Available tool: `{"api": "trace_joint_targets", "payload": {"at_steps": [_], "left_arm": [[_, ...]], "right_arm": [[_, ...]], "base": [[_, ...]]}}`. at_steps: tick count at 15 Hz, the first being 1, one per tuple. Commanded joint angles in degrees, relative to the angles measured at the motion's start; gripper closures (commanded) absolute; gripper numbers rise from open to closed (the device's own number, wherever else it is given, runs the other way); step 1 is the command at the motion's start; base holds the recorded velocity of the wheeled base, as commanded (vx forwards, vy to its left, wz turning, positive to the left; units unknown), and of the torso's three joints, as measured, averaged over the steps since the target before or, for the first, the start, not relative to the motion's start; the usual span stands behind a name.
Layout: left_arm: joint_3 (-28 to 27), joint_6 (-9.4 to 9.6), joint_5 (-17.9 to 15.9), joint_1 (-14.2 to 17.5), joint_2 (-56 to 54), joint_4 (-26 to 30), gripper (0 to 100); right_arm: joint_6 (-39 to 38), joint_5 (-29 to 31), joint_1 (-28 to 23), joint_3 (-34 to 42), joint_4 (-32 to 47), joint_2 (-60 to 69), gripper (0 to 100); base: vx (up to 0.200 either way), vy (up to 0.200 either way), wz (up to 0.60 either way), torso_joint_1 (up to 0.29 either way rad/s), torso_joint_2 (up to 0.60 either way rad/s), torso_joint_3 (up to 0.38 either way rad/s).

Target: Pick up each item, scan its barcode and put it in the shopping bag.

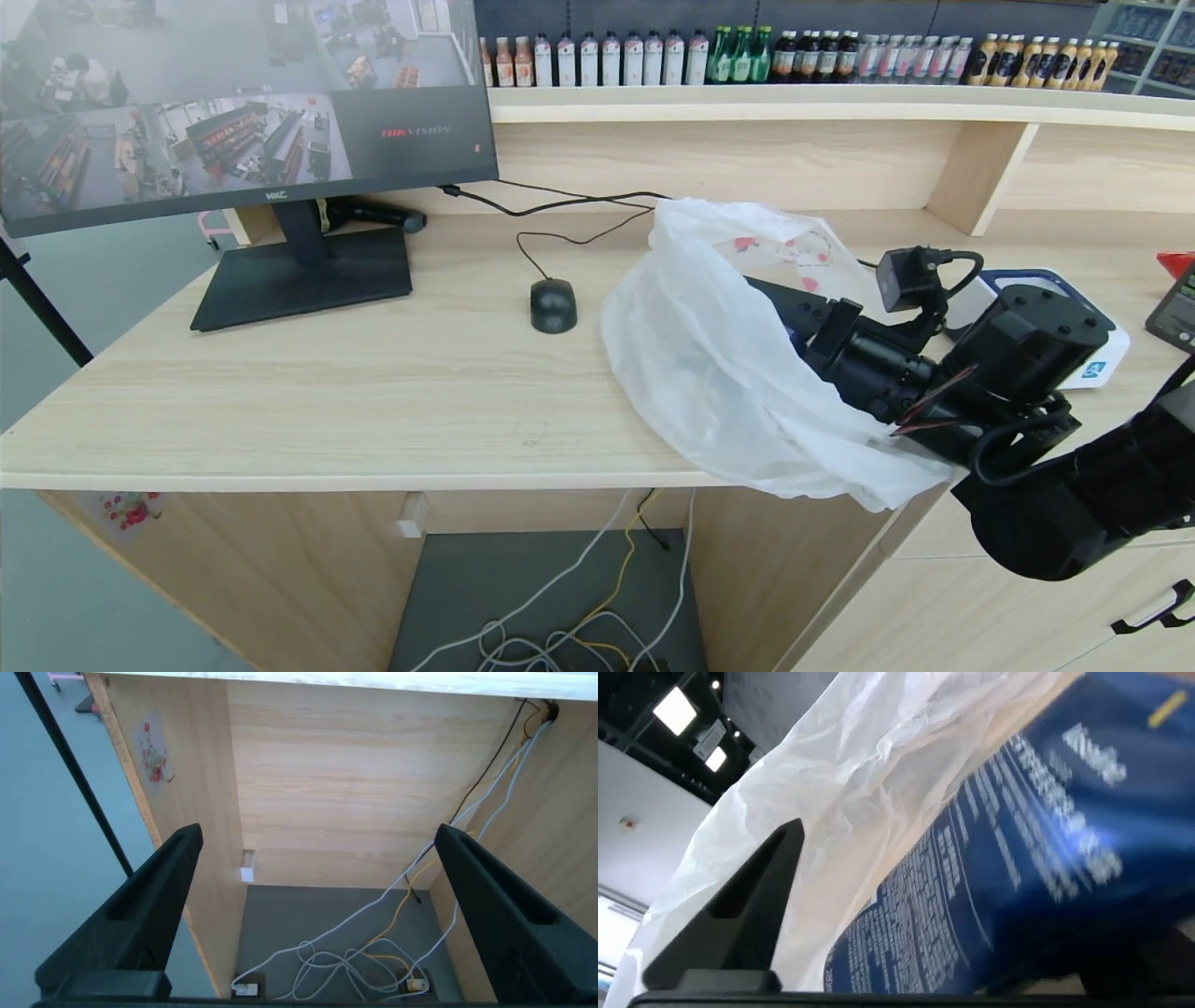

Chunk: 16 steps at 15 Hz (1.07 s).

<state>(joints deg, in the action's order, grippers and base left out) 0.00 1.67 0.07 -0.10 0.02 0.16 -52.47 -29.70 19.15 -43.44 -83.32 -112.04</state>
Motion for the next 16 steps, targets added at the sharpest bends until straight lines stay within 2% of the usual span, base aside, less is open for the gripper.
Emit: {"api": "trace_joint_targets", "payload": {"at_steps": [1, 4, 11, 16], "left_arm": [[0.00, 0.00, 0.01, 0.01, -0.02, 0.02, 0], [0.00, 0.00, 0.01, 0.01, -0.02, 0.02, 0], [0.00, 0.00, 0.01, 0.01, -0.02, 0.02, 0], [0.00, 0.09, 0.01, 0.01, -0.02, 0.02, 0]], "right_arm": [[0.00, -0.01, 0.01, 0.19, -0.61, -0.37, 0], [1.23, -0.01, 0.01, 0.63, -1.67, -0.28, 0], [2.46, 0.08, -0.87, -5.08, -0.96, 0.95, 0], [8.79, 0.17, -4.21, -8.42, 2.38, 0.95, 0]], "base": [[0.000, 0.000, 0.00, 0.000, 0.00, 0.000], [0.000, 0.000, 0.00, 0.000, 0.00, 0.000], [0.000, 0.000, 0.00, 0.000, 0.00, 0.000], [0.000, 0.000, 0.00, 0.000, 0.00, 0.000]]}}
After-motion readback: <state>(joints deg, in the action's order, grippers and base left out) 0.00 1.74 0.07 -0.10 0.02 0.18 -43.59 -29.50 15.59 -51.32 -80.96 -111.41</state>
